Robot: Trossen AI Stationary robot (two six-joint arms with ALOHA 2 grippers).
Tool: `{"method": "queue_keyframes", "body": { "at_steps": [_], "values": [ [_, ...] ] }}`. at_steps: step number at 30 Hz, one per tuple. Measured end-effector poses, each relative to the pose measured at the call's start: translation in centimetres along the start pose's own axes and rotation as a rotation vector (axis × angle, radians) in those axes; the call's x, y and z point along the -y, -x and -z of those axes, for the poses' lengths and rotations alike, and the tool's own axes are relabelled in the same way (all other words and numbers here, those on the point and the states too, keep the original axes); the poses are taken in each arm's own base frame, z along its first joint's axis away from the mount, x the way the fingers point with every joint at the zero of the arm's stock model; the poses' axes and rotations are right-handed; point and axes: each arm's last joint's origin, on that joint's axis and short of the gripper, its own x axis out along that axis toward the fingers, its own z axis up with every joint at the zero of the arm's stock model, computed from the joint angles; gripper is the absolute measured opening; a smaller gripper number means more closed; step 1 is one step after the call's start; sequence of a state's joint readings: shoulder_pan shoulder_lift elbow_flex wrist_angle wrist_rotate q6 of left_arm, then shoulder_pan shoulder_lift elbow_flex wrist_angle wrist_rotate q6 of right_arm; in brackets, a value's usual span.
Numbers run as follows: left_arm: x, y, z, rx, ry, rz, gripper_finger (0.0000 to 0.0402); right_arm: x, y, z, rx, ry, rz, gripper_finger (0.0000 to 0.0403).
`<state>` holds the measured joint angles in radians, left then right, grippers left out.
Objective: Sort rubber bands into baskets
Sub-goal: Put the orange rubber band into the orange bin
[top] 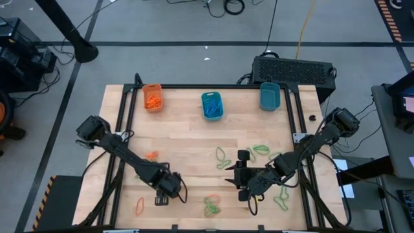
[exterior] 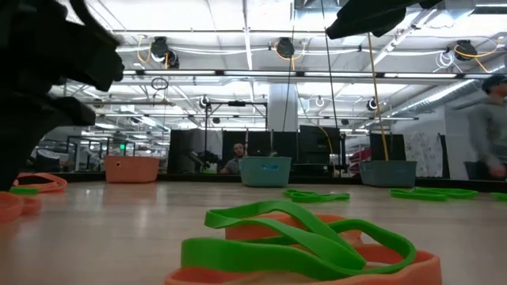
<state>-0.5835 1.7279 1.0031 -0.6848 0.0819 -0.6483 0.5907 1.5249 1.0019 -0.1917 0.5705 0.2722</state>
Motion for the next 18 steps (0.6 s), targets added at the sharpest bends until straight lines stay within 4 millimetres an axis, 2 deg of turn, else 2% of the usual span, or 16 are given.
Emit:
{"method": "queue_keyframes", "body": {
  "at_steps": [6, 10, 13, 18],
  "values": [
    [0.04, -0.57, 0.00, -0.023, -0.006, 0.002, 0.0150, 0.01, 0.00, 0.00, 0.000, 0.000, 0.001, 0.0171],
    [0.03, -0.58, -0.01, -0.023, -0.007, 0.002, 0.0131, 0.01, 0.00, 0.00, 0.000, 0.000, 0.001, 0.0171],
    [0.00, -0.58, 0.01, -0.025, -0.010, -0.002, 0.0098, 0.00, 0.00, 0.00, 0.000, 0.004, 0.000, 0.0171],
    [-0.12, -0.18, 0.07, -0.015, -0.053, -0.016, 0.0014, 0.00, 0.00, 0.00, 0.000, 0.009, 0.000, 0.0171]
  ]
}}
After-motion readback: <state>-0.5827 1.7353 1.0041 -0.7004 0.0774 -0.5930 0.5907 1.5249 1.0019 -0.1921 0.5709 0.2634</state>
